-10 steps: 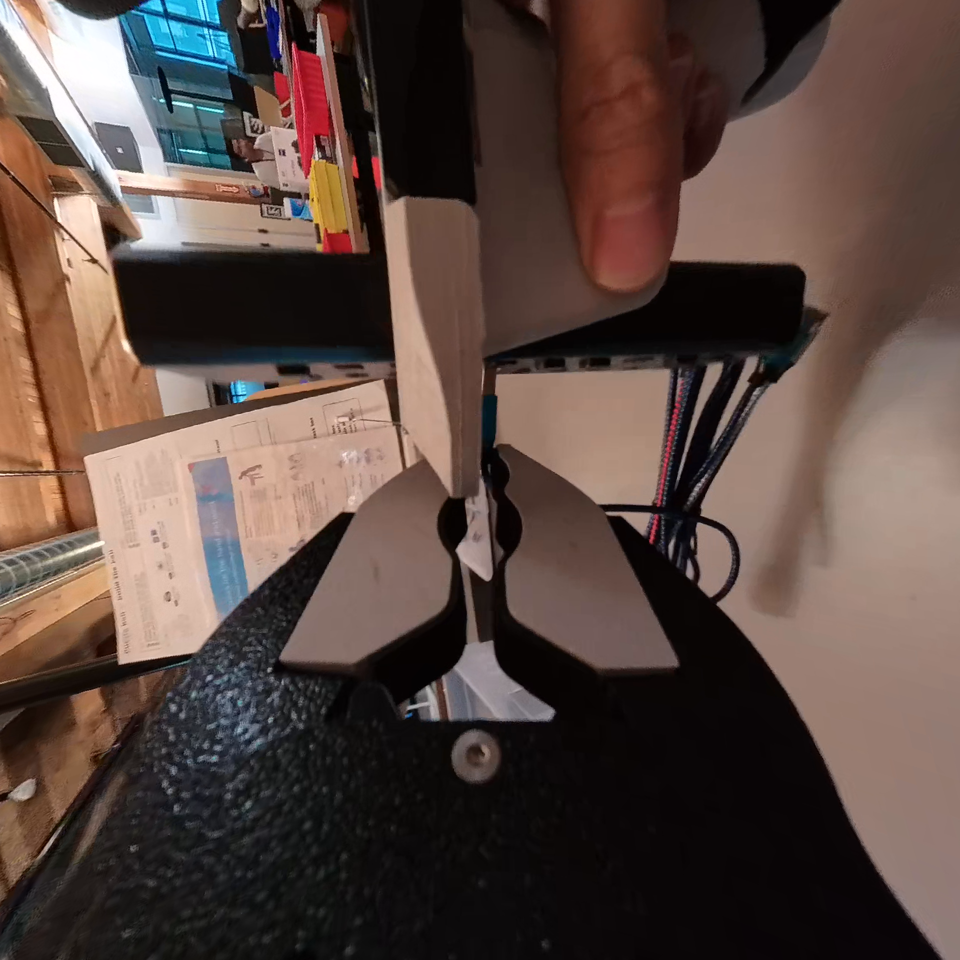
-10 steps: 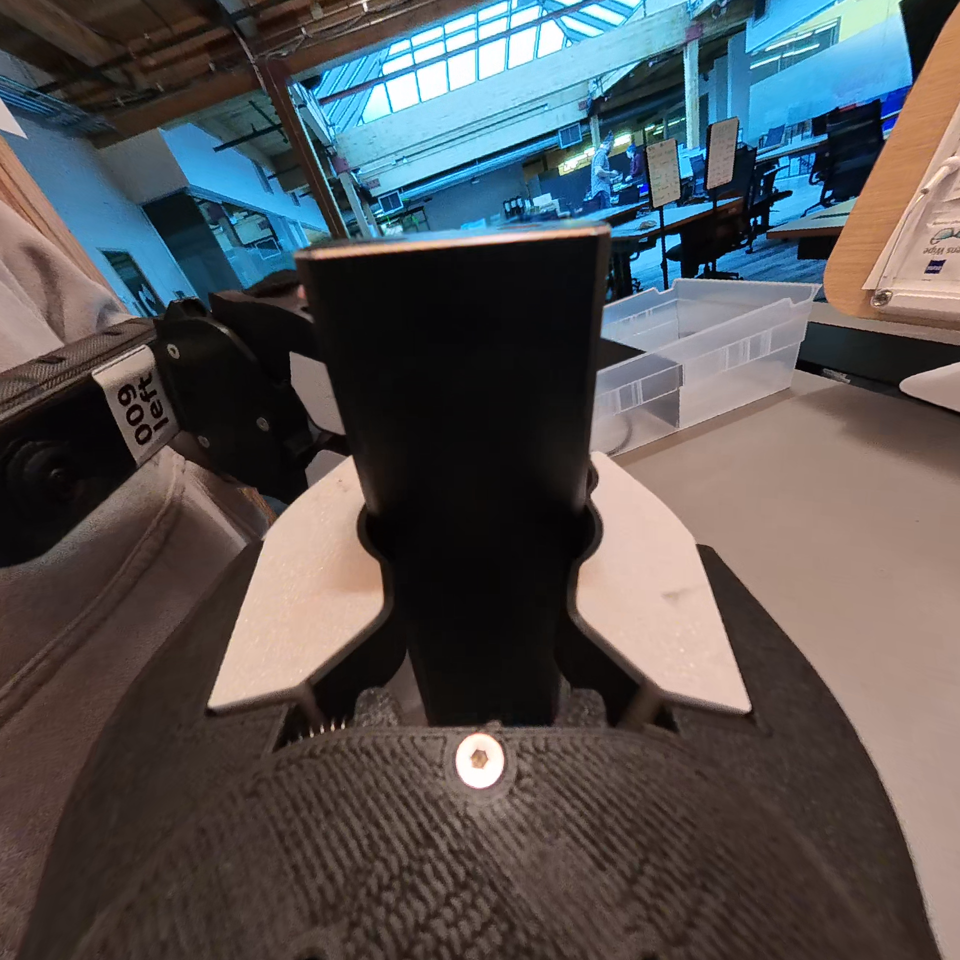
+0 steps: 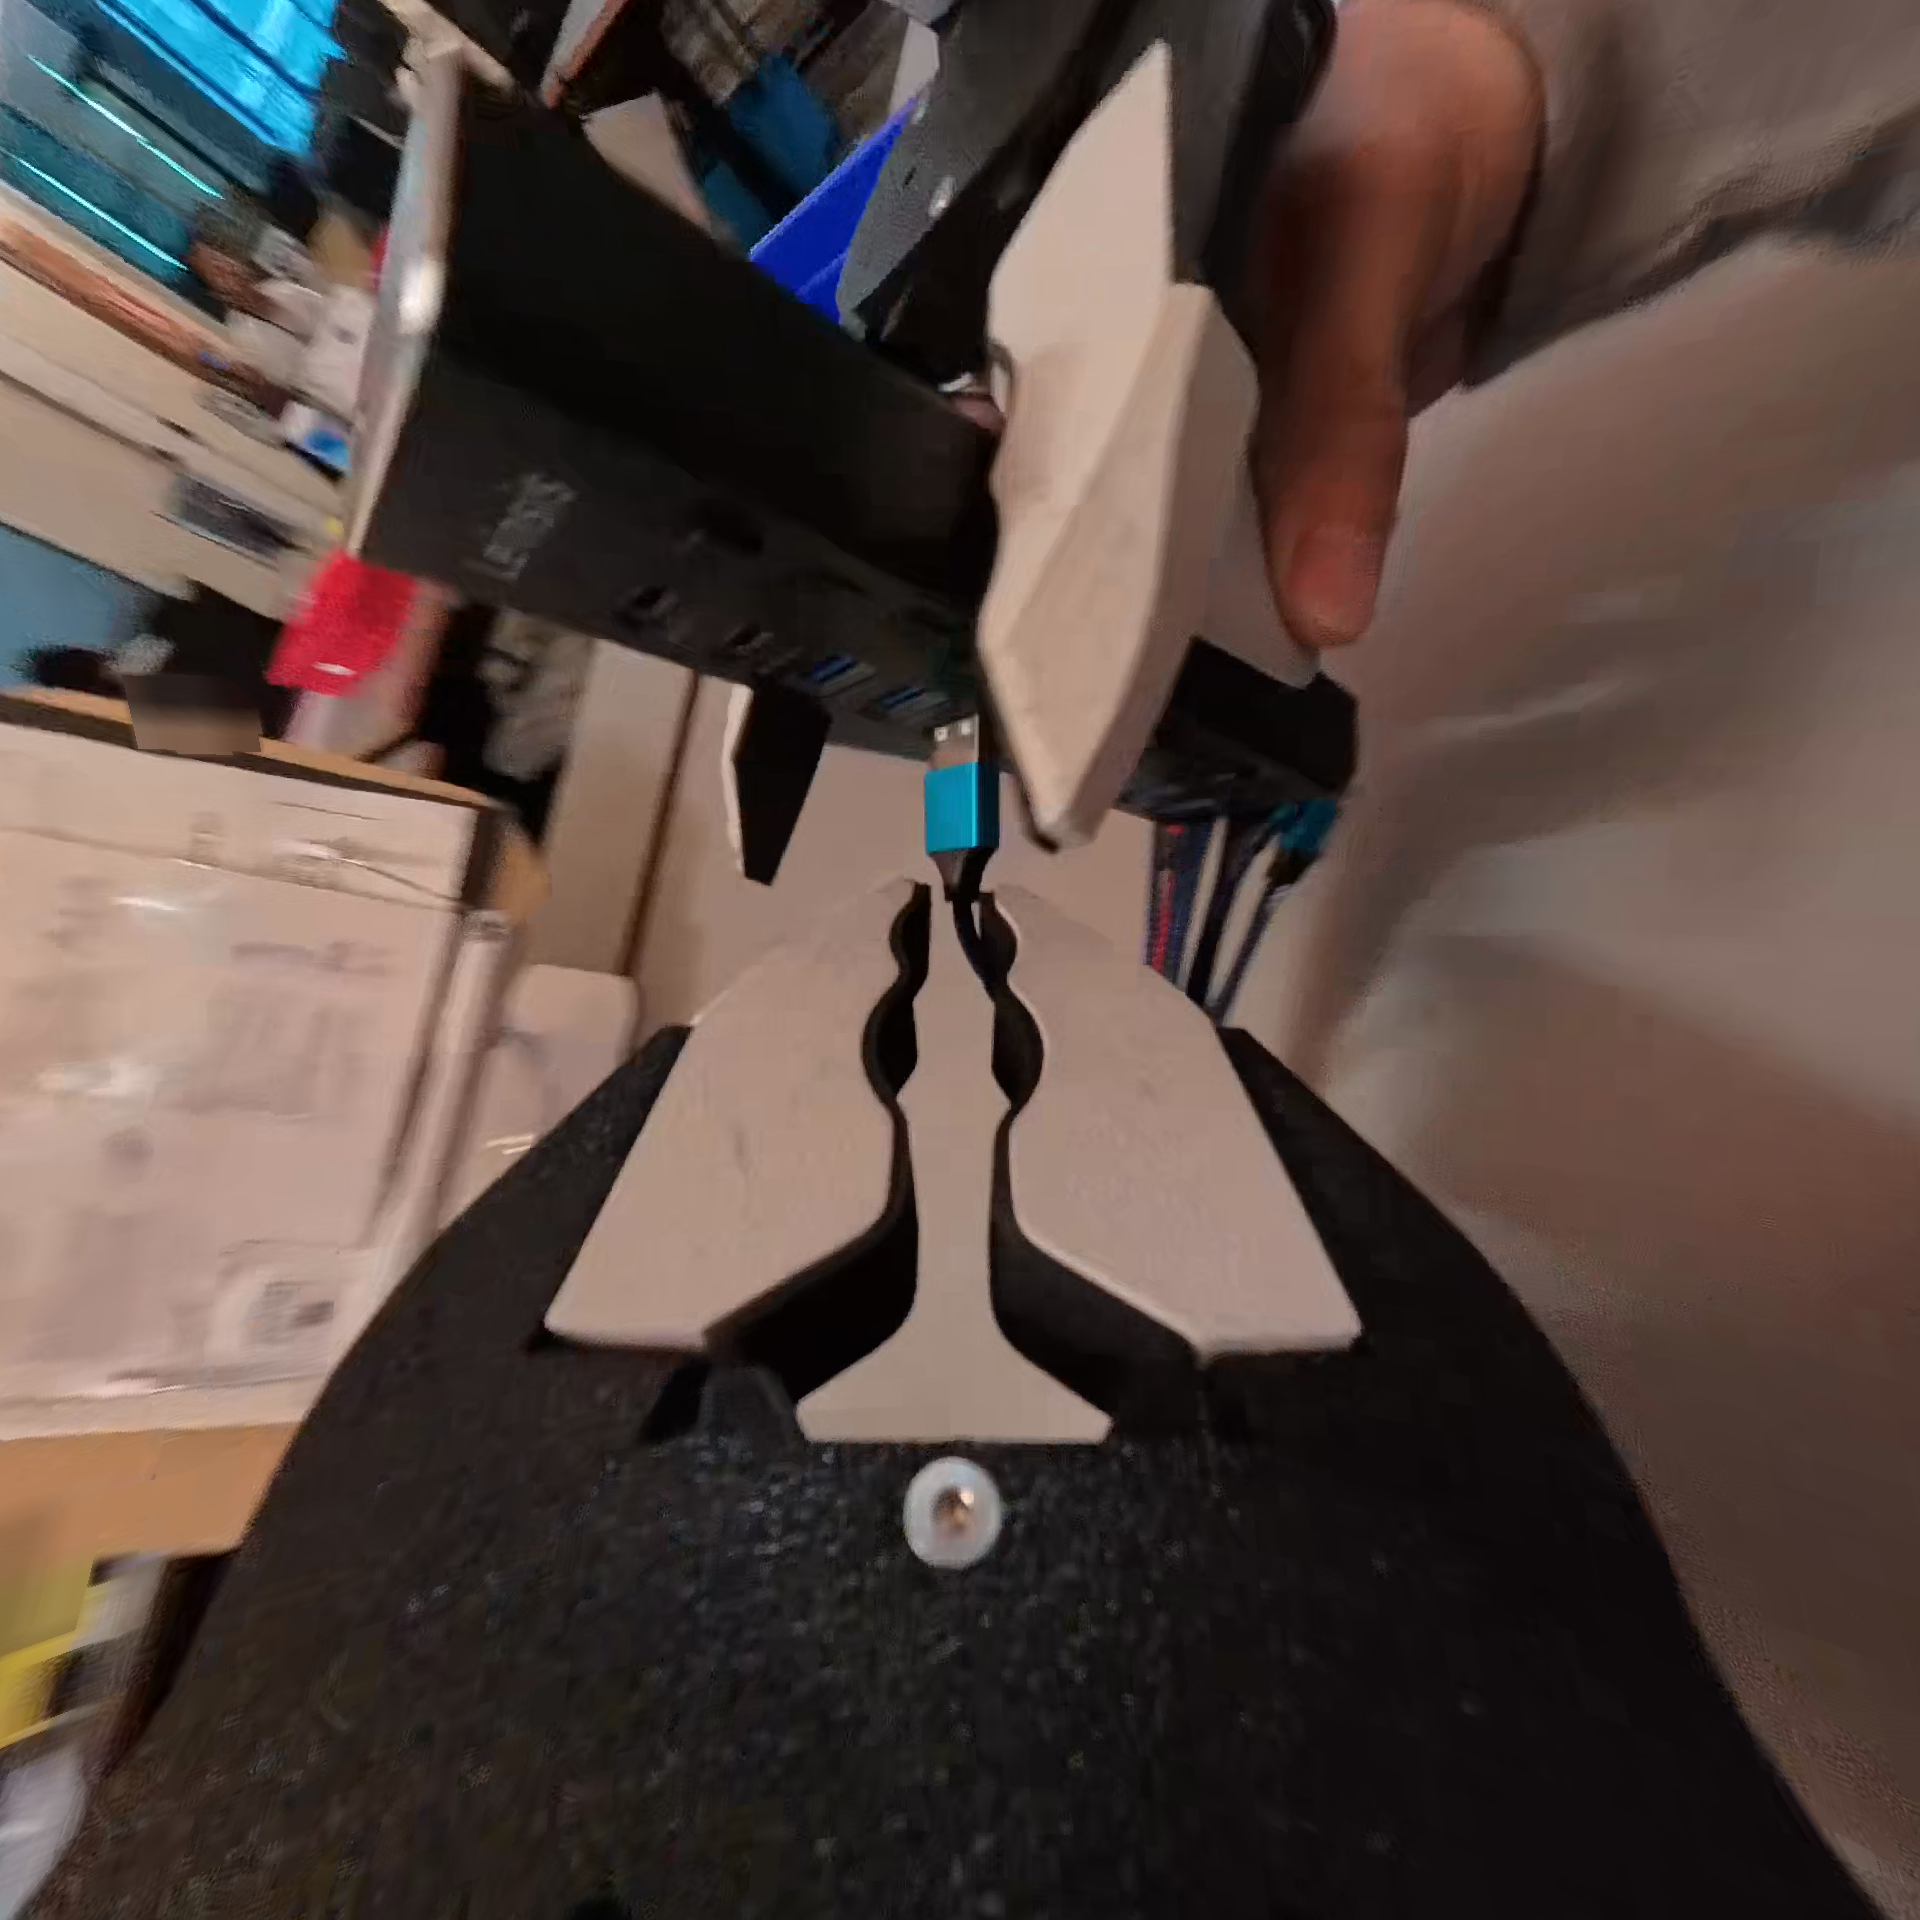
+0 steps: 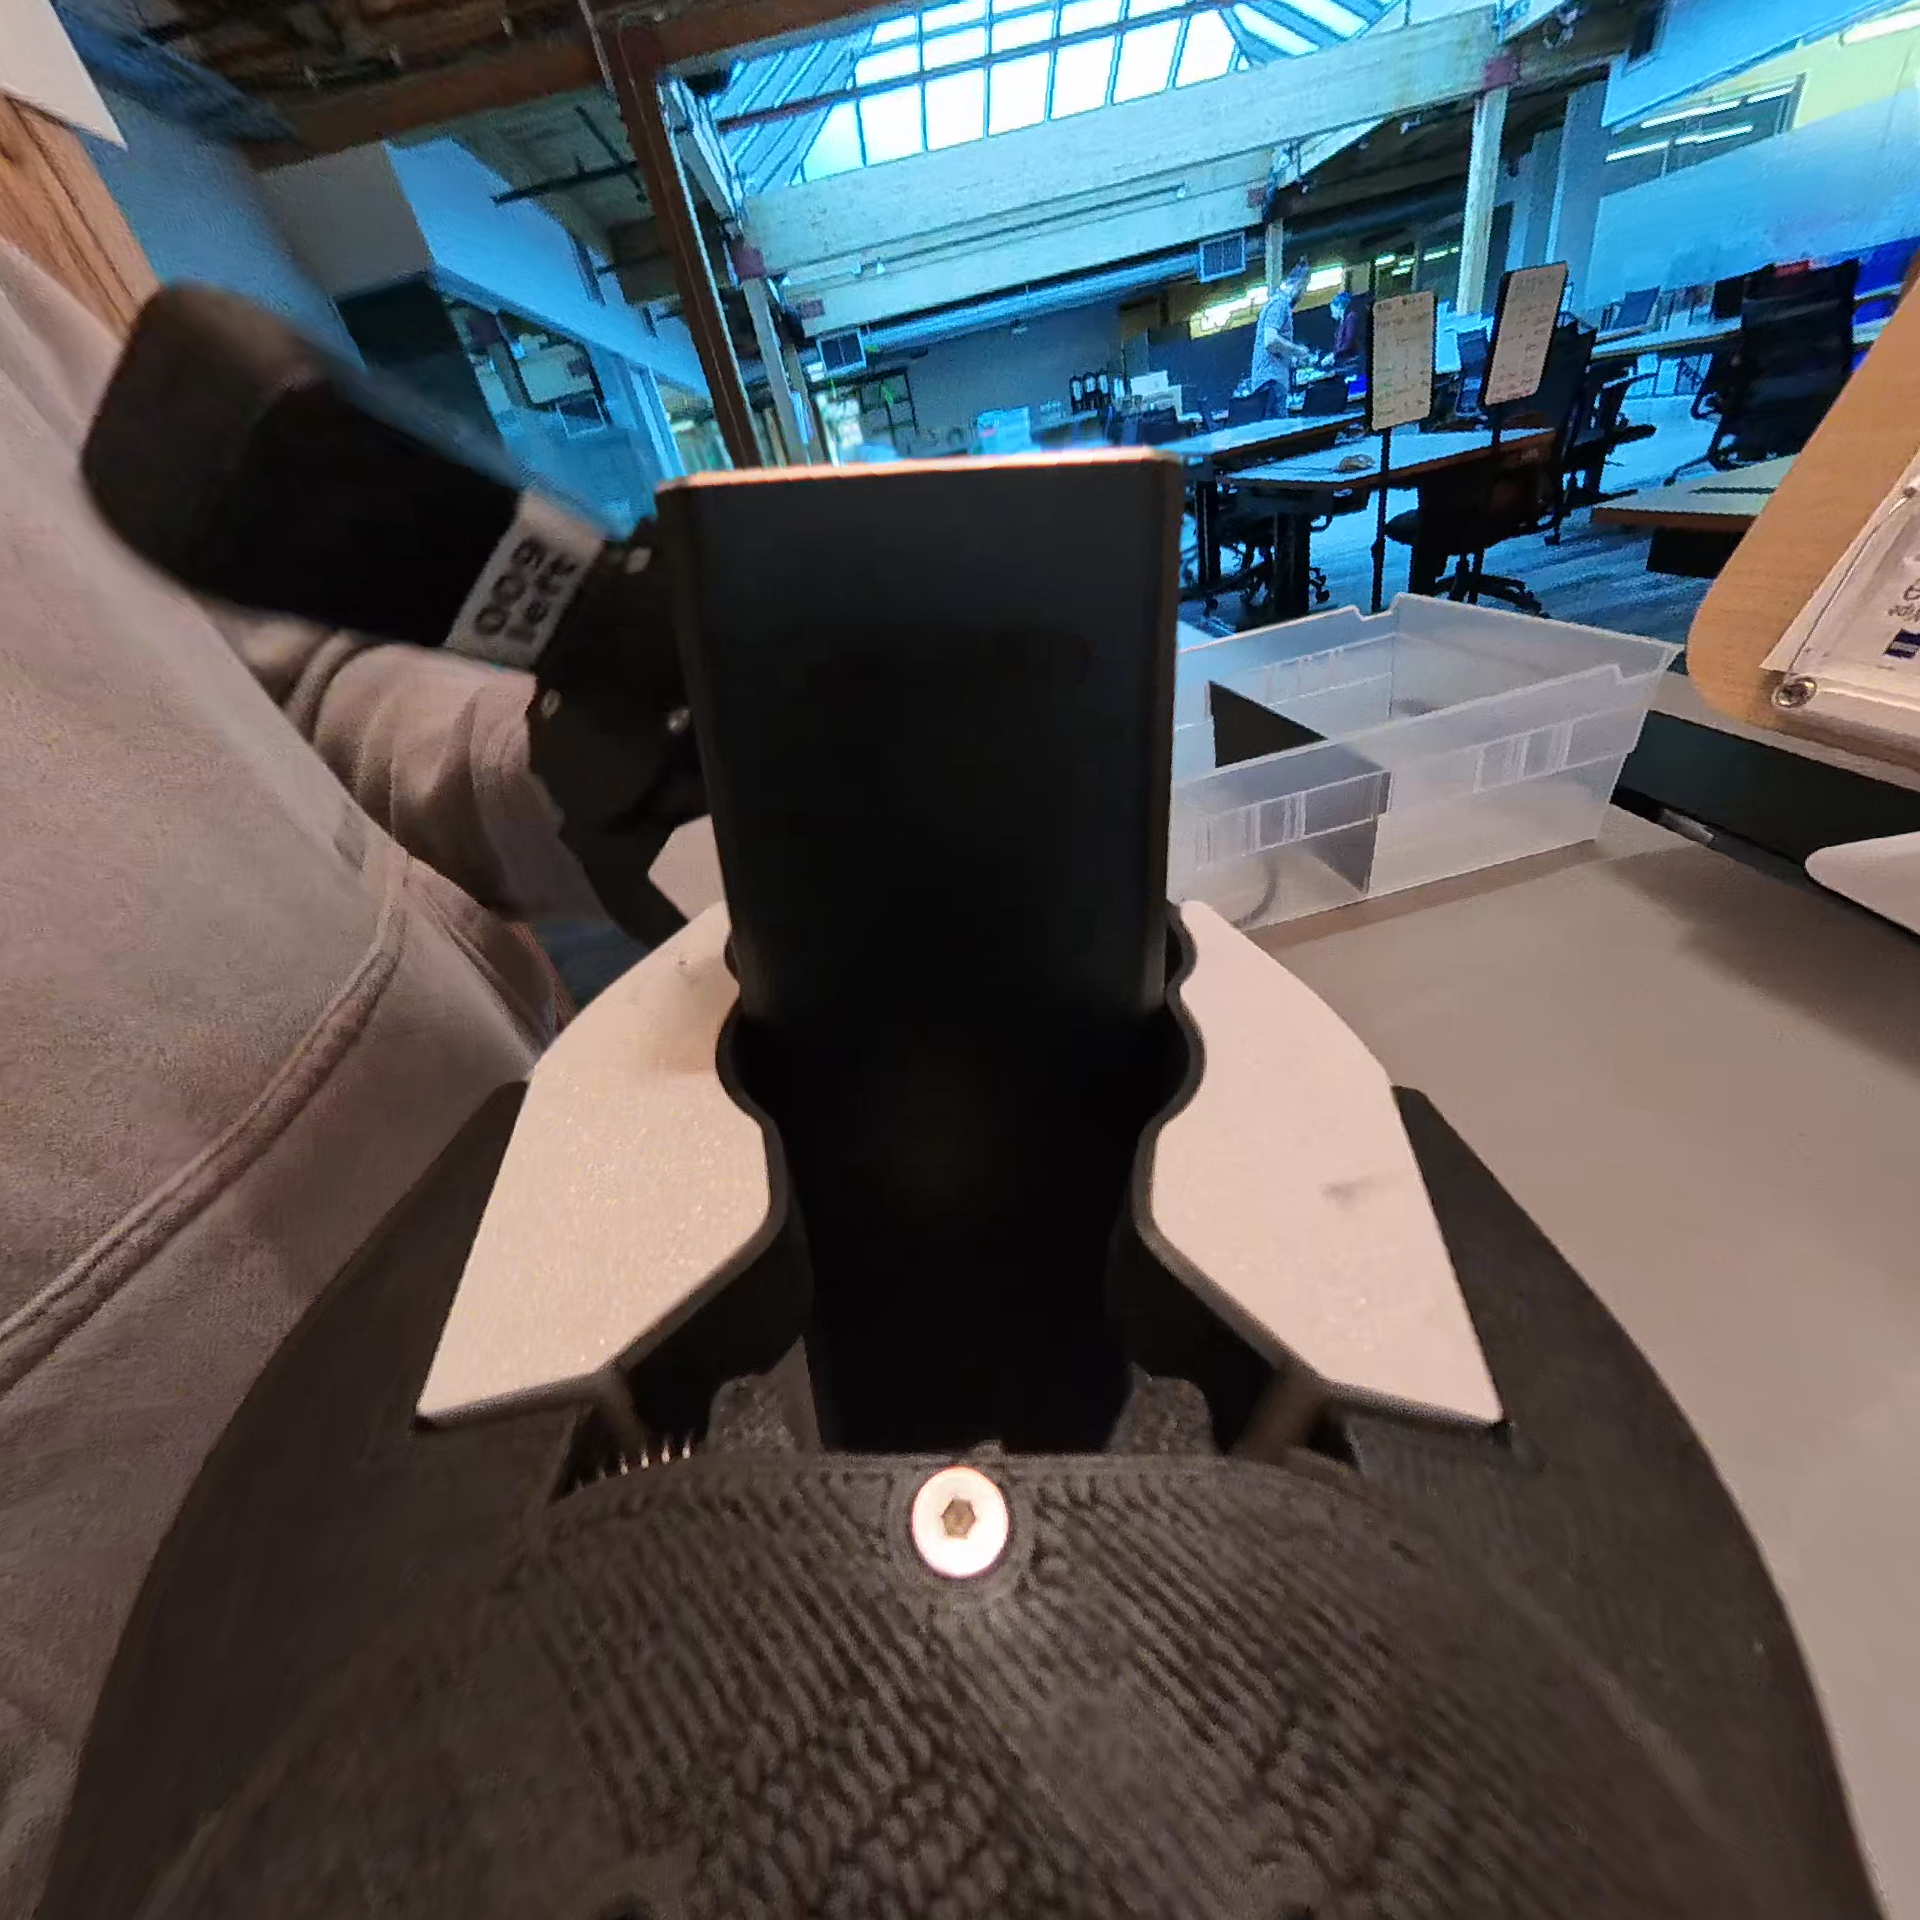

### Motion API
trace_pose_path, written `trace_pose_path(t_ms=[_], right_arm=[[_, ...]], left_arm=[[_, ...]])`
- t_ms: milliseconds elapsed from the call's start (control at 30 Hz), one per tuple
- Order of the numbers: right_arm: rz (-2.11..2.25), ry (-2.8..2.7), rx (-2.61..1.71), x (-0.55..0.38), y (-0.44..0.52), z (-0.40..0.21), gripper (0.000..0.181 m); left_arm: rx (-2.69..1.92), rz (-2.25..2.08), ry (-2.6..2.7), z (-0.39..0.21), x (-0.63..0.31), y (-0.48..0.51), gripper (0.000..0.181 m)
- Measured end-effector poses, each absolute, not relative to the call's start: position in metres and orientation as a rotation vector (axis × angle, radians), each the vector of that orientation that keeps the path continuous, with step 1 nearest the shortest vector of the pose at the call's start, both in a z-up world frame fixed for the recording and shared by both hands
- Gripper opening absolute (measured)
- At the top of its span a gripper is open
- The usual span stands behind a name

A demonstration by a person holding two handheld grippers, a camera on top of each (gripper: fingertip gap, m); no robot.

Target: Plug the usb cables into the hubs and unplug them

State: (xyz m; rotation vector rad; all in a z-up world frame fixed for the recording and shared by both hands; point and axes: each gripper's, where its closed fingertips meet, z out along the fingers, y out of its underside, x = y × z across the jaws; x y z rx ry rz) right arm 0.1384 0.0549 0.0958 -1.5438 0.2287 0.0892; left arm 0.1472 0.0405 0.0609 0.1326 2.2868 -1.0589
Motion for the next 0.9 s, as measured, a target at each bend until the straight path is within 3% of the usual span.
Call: trace_pose_path(t_ms=[33, 133, 333, 400, 667, 900], right_arm=[[0.08, 0.217, -1.564, 0.138, 0.054, 0.094, 0.073], [0.079, 0.194, -1.593, 0.135, 0.052, 0.092, 0.073], [0.111, 0.162, -1.556, 0.128, 0.053, 0.098, 0.073], [0.122, 0.15, -1.548, 0.125, 0.055, 0.1, 0.072], [0.148, 0.165, -1.584, 0.122, 0.052, 0.094, 0.073], [0.158, 0.184, -1.56, 0.124, 0.046, 0.095, 0.072]], left_arm=[[0.077, -1.144, 2.339, 0.06, 0.144, 0.041, 0.014], [-0.079, -1.344, 2.486, 0.058, 0.138, 0.044, 0.026], [-0.236, -1.59, 2.631, 0.054, 0.128, 0.036, 0.019], [-0.232, -1.625, 2.592, 0.056, 0.129, 0.034, 0.003], [-0.101, -1.443, 2.536, 0.053, 0.13, 0.031, 0.001], [-0.207, -1.624, 2.556, 0.056, 0.129, 0.026, 0.005]])
